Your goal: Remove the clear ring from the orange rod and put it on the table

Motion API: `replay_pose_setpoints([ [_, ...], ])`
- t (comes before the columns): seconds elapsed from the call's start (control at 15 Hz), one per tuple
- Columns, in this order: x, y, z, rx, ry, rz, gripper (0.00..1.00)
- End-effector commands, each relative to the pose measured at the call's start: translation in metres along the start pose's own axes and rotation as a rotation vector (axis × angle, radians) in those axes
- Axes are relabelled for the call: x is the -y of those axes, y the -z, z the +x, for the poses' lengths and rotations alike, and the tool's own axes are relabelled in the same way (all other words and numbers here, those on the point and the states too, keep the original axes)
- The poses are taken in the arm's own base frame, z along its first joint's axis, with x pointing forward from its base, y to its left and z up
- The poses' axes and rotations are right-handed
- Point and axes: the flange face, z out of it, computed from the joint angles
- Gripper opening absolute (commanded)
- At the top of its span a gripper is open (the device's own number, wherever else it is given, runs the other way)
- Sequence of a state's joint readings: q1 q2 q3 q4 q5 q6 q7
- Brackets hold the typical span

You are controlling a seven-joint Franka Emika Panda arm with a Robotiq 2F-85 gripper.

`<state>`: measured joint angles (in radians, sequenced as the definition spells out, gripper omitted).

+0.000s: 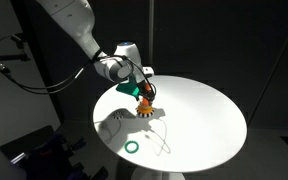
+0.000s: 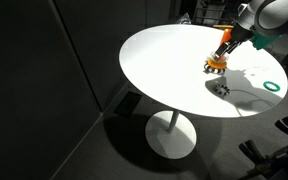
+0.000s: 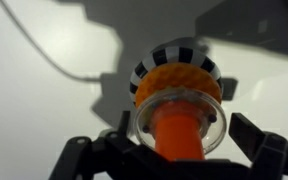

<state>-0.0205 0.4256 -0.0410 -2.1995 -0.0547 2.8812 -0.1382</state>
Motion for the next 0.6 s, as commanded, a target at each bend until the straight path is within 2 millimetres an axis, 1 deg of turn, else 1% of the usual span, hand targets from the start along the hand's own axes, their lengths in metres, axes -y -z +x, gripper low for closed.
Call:
replay_pose_setpoints([
  [0.0, -0.0004, -0.0063, 0.0042, -0.008, 0.004, -0.008, 1.00],
  [0.53, -0.0010, -0.0101, 0.0010, -0.001, 0.000, 0.010, 1.00],
])
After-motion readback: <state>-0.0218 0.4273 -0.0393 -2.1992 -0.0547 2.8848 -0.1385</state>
